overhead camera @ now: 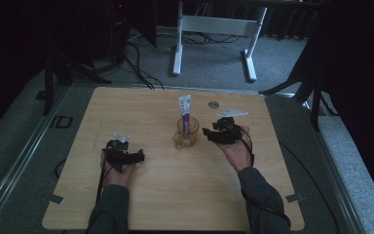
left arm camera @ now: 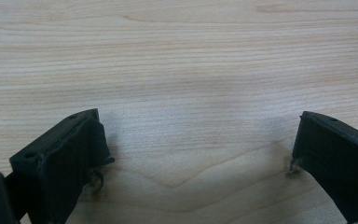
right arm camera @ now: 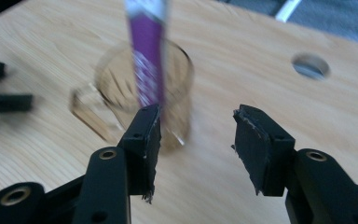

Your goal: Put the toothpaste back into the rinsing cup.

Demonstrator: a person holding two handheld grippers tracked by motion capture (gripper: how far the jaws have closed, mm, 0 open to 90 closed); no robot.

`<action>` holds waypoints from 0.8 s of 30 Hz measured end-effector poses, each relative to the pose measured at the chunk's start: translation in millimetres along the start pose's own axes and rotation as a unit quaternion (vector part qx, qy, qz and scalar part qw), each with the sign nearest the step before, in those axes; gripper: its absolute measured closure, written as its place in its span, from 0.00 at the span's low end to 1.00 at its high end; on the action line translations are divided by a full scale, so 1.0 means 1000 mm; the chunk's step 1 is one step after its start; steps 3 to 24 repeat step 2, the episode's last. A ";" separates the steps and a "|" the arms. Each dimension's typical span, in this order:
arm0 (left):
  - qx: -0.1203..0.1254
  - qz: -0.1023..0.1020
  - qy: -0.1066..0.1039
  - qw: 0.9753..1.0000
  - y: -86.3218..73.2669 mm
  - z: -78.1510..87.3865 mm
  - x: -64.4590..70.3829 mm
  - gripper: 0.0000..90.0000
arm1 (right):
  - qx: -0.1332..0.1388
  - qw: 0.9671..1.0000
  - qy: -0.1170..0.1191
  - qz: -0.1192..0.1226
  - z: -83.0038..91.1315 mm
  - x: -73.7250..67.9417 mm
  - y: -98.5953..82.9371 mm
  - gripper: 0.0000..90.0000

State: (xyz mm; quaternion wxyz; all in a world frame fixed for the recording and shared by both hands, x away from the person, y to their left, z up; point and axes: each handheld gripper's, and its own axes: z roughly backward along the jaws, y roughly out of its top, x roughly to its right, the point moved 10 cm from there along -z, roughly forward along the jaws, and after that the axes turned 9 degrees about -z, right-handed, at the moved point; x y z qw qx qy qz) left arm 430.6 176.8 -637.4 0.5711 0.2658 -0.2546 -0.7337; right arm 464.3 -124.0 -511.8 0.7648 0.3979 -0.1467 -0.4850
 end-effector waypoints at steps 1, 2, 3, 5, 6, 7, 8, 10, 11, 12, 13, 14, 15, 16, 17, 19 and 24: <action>0.000 0.000 0.000 1.000 0.000 0.000 0.000 0.02 | -0.003 1.000 -0.003 -0.004 0.002 0.006 -0.005 0.56; 0.000 0.000 0.000 1.000 0.000 0.000 0.000 0.02 | -0.008 1.000 -0.005 -0.007 0.004 0.012 -0.011 0.56; 0.000 0.000 0.000 1.000 0.000 0.000 0.000 0.02 | -0.008 1.000 -0.005 -0.007 0.004 0.012 -0.011 0.56; 0.000 0.000 0.000 1.000 0.000 0.000 0.000 0.02 | -0.008 1.000 -0.005 -0.007 0.004 0.012 -0.011 0.56; 0.000 0.000 0.000 1.000 0.000 0.000 0.000 0.02 | -0.008 1.000 -0.005 -0.007 0.004 0.012 -0.011 0.56; 0.000 0.000 0.000 1.000 0.000 0.000 0.000 0.02 | -0.008 1.000 -0.005 -0.007 0.004 0.012 -0.011 0.56; 0.000 0.000 0.000 1.000 0.000 0.000 0.000 0.02 | -0.008 1.000 -0.005 -0.007 0.004 0.012 -0.011 0.56; 0.000 0.000 0.000 1.000 0.000 0.000 0.000 0.02 | -0.008 1.000 -0.005 -0.007 0.004 0.012 -0.011 0.56; 0.000 0.000 0.000 1.000 0.000 0.000 0.000 0.02 | -0.008 1.000 -0.005 -0.007 0.004 0.012 -0.011 0.56; 0.000 0.000 0.000 1.000 0.000 0.000 0.000 0.02 | -0.008 1.000 -0.005 -0.007 0.004 0.012 -0.011 0.56; 0.000 0.000 0.000 1.000 0.000 0.000 0.000 0.02 | -0.008 1.000 -0.005 -0.007 0.004 0.012 -0.011 0.56; 0.000 0.000 0.000 1.000 0.000 0.000 0.000 0.02 | -0.008 1.000 -0.005 -0.007 0.004 0.012 -0.011 0.56; 0.000 0.000 0.000 1.000 0.000 0.000 0.000 0.02 | -0.008 1.000 -0.005 -0.007 0.004 0.012 -0.011 0.56; 0.000 0.000 0.000 1.000 0.000 0.000 0.000 0.02 | -0.008 1.000 -0.005 -0.007 0.004 0.012 -0.011 0.56; 0.000 0.000 0.000 1.000 0.000 0.000 0.000 0.02 | -0.008 1.000 -0.005 -0.007 0.004 0.012 -0.011 0.56; 0.000 0.000 0.000 1.000 0.000 0.000 0.000 0.02 | -0.008 1.000 -0.005 -0.007 0.004 0.012 -0.011 0.56; 0.000 0.000 0.000 1.000 0.000 0.000 0.000 0.02 | -0.008 1.000 -0.005 -0.007 0.004 0.012 -0.011 0.56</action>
